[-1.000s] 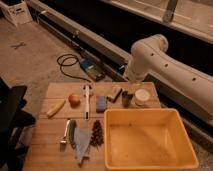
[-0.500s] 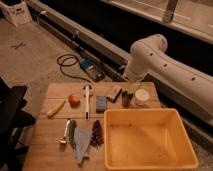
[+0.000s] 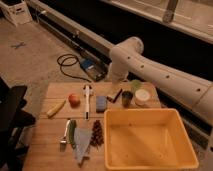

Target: Place sponge in paper cup

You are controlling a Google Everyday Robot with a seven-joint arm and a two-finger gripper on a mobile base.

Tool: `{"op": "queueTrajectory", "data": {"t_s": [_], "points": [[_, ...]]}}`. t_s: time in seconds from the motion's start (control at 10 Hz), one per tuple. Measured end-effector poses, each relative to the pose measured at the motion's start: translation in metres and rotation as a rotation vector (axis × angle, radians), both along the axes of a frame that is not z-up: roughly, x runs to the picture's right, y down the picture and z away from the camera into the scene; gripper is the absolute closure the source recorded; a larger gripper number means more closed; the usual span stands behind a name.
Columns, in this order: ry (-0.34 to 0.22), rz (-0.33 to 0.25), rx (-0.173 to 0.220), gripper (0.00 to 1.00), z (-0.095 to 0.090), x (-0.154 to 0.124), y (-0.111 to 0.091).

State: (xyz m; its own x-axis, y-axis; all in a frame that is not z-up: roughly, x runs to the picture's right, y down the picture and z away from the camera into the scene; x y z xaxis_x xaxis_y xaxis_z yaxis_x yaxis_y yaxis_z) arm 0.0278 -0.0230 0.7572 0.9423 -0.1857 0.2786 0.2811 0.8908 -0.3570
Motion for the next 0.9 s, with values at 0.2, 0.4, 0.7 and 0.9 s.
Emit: {"op": "queueTrajectory", "data": {"t_s": [0.2,0.4,0.7,0.9], "points": [[-0.036,-0.011,-0.029,0.35,0.026,-0.017,0.01],[-0.055,-0.024,-0.061,0.35,0.051,-0.026,0.018],[-0.063,-0.043,-0.096,0.35,0.082,-0.034,0.028],[-0.074,-0.033,-0.137,0.35,0.099,-0.036,0.041]]}}
